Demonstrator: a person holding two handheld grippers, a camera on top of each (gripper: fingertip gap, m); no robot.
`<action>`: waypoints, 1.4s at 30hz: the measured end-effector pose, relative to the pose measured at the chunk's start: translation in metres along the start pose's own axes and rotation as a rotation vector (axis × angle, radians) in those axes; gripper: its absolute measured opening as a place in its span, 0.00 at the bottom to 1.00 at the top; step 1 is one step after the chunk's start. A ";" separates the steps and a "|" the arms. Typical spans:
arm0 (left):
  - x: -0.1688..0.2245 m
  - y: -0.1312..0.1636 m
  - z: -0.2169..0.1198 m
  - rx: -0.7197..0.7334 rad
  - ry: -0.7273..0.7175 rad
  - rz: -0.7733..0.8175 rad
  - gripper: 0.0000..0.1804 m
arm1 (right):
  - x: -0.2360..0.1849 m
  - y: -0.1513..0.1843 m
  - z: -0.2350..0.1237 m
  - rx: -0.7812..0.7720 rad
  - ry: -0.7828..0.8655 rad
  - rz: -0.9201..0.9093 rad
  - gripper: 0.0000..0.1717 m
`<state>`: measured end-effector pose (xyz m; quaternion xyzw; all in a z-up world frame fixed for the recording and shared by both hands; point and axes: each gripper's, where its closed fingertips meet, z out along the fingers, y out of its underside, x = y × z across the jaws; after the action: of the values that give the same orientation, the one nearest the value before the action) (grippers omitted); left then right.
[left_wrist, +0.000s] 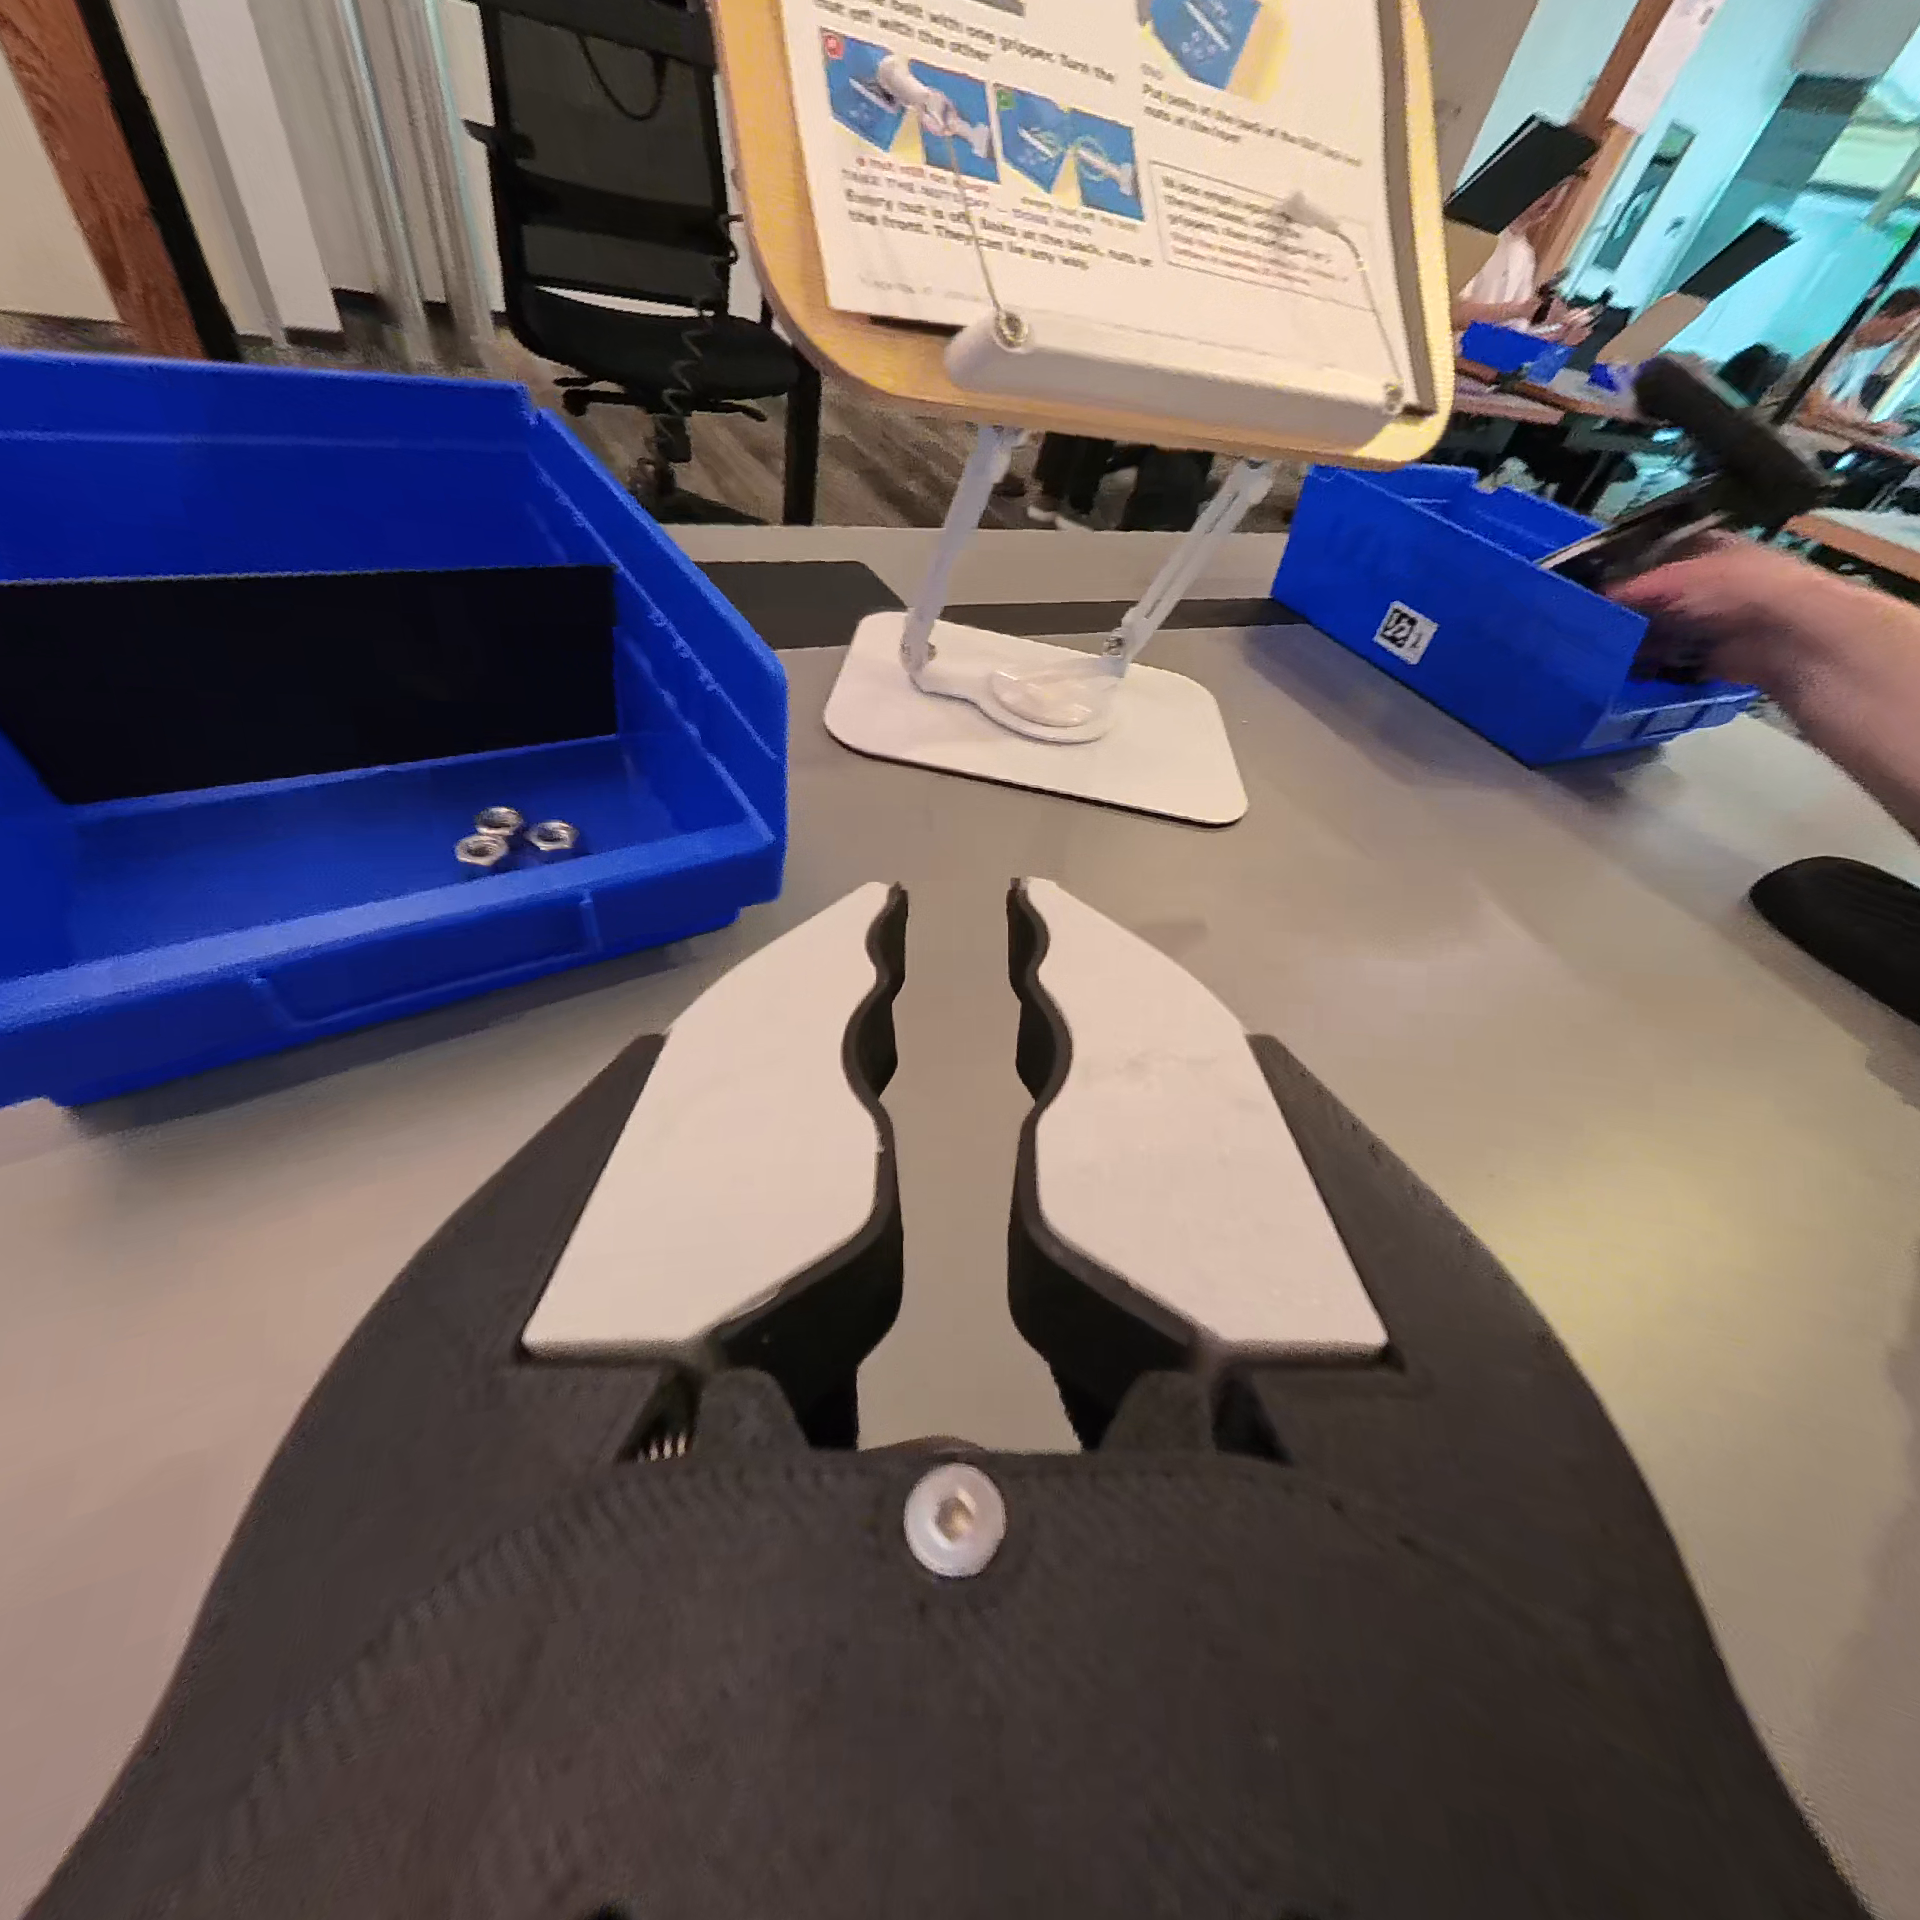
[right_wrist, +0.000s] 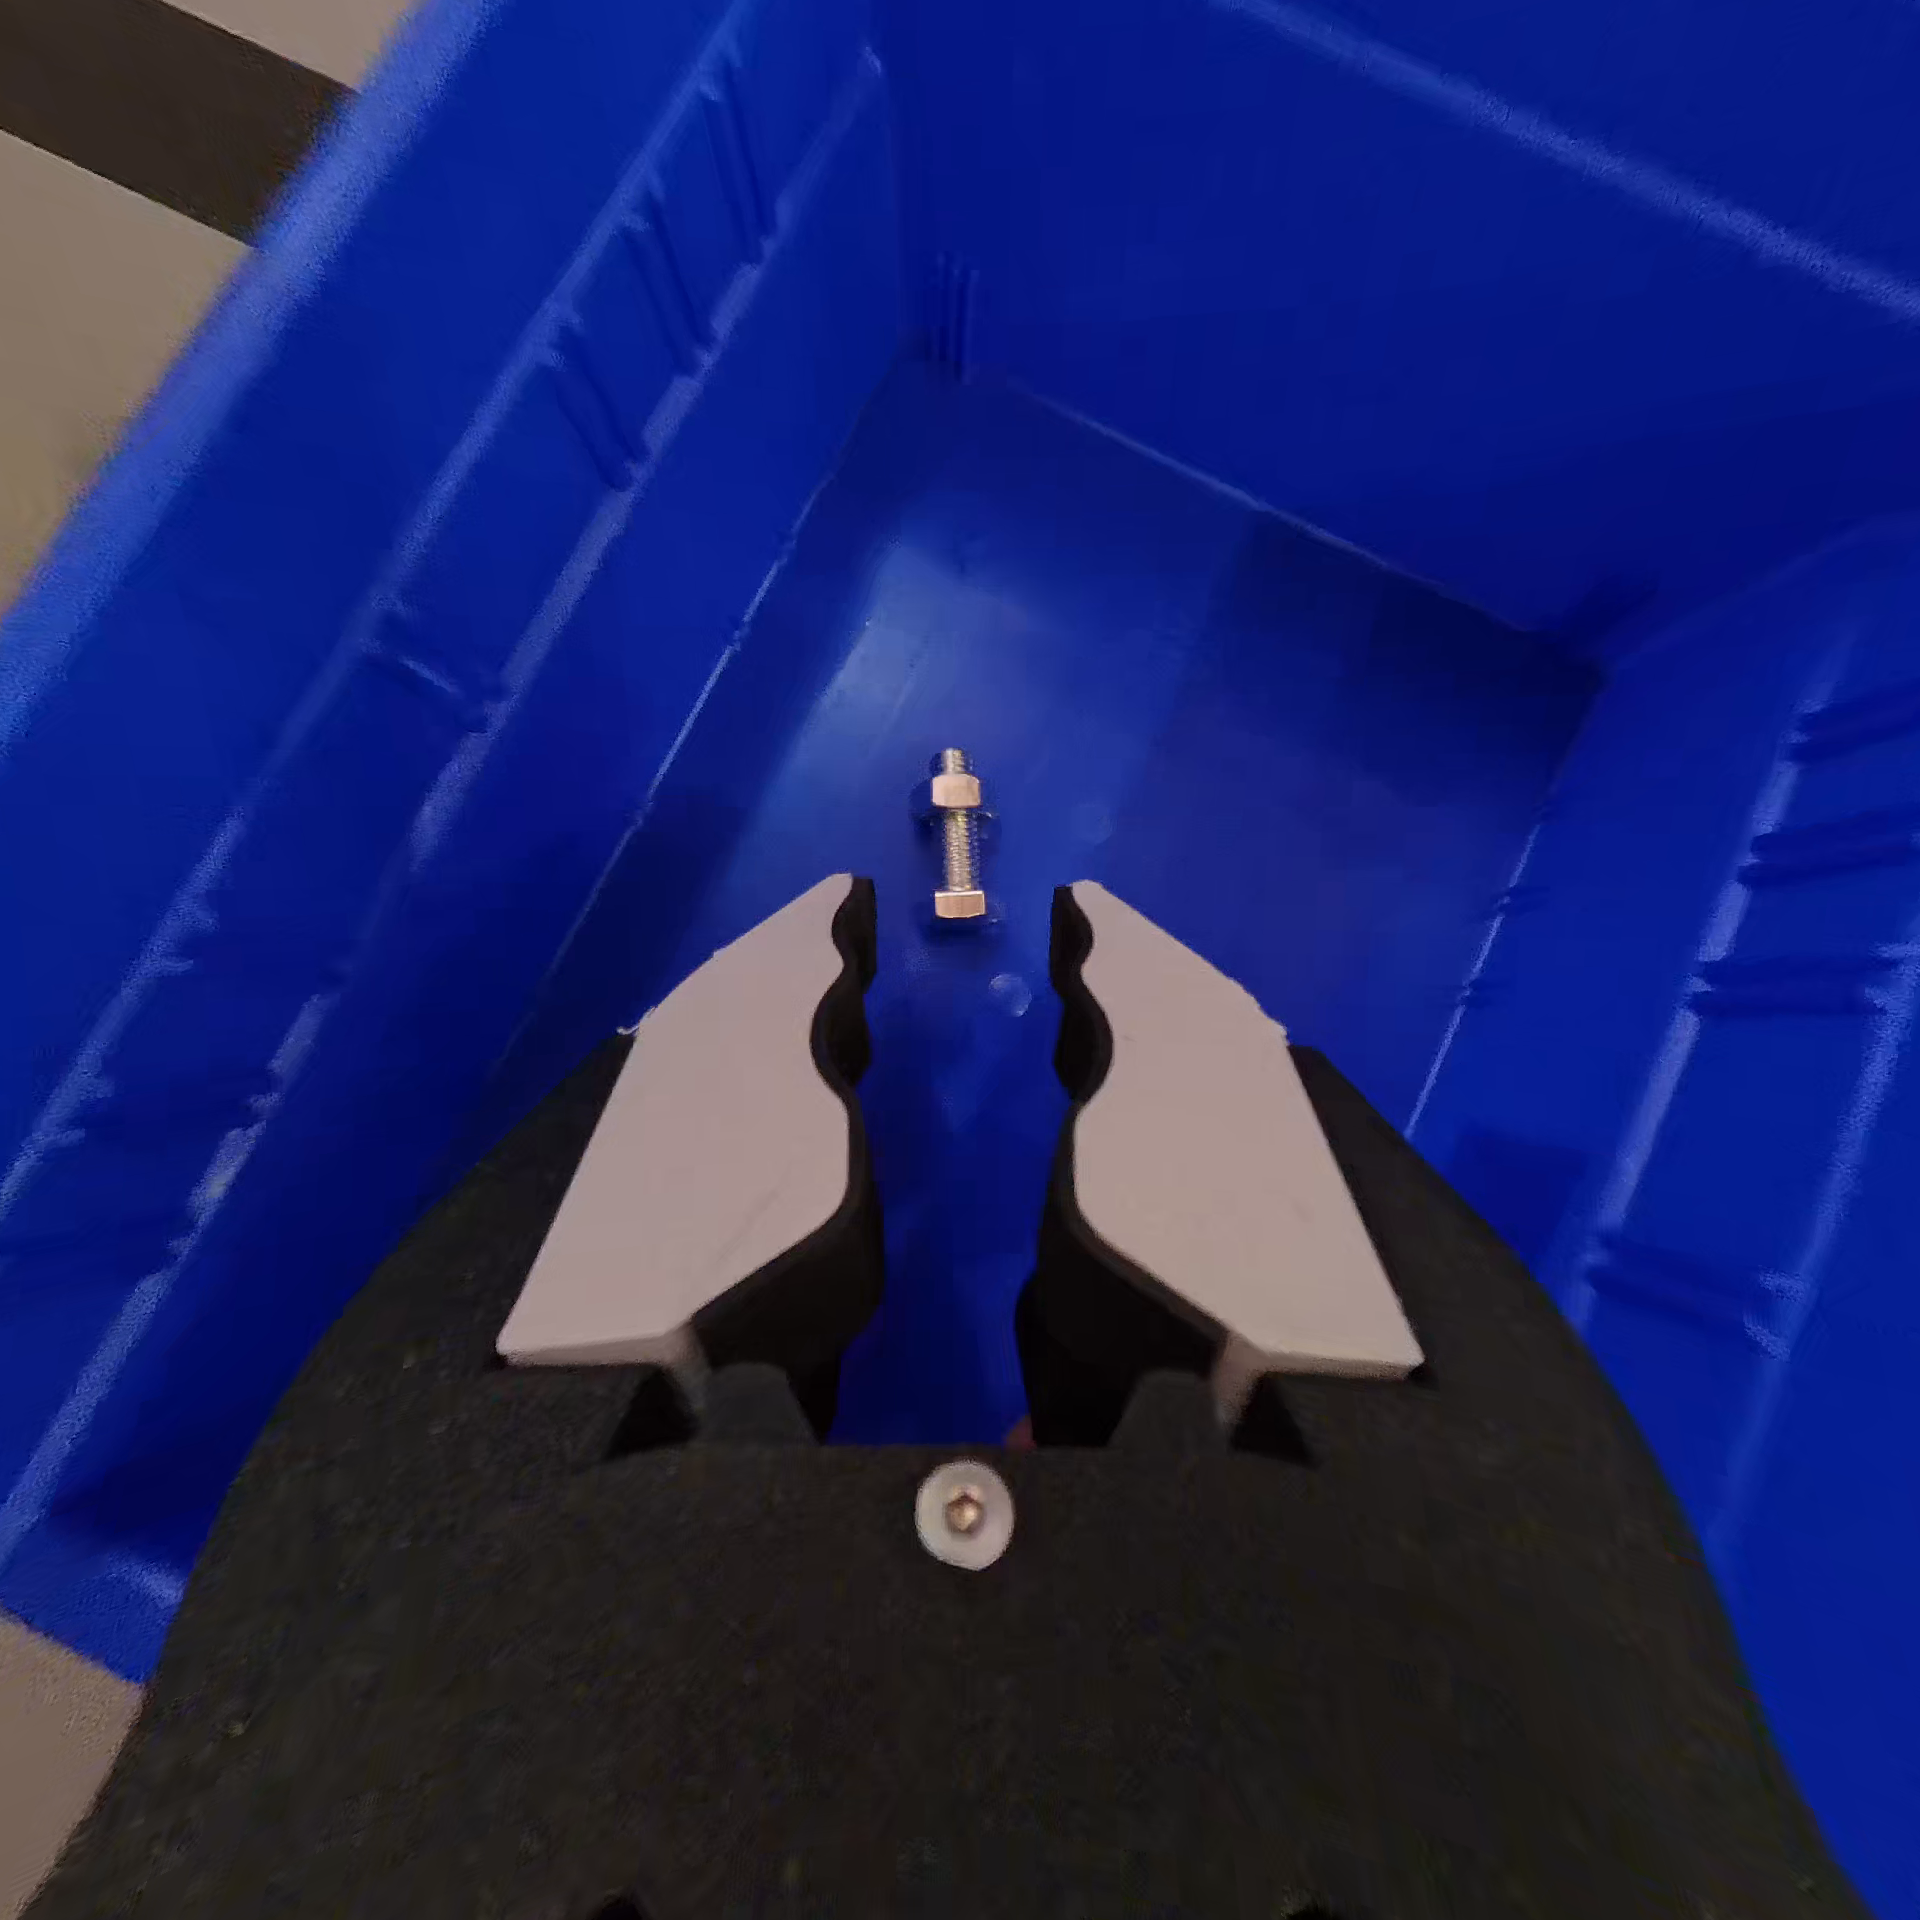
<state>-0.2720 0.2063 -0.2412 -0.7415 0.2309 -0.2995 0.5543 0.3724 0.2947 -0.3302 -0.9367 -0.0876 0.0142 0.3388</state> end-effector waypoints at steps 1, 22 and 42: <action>-0.004 -0.004 -0.001 -0.006 -0.009 0.012 0.10 | -0.002 -0.005 -0.007 0.026 0.010 -0.015 0.19; -0.224 -0.039 0.248 -0.851 -0.150 0.228 0.12 | -0.154 -0.078 -0.093 0.592 -0.102 -0.269 0.09; -0.255 0.026 0.253 -1.273 -0.138 0.250 0.11 | -0.149 -0.066 -0.078 0.589 -0.145 -0.242 0.09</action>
<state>-0.2768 0.5439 -0.3658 -0.9099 0.4116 0.0107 0.0509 0.2222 0.2697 -0.2329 -0.7778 -0.2142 0.0650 0.5873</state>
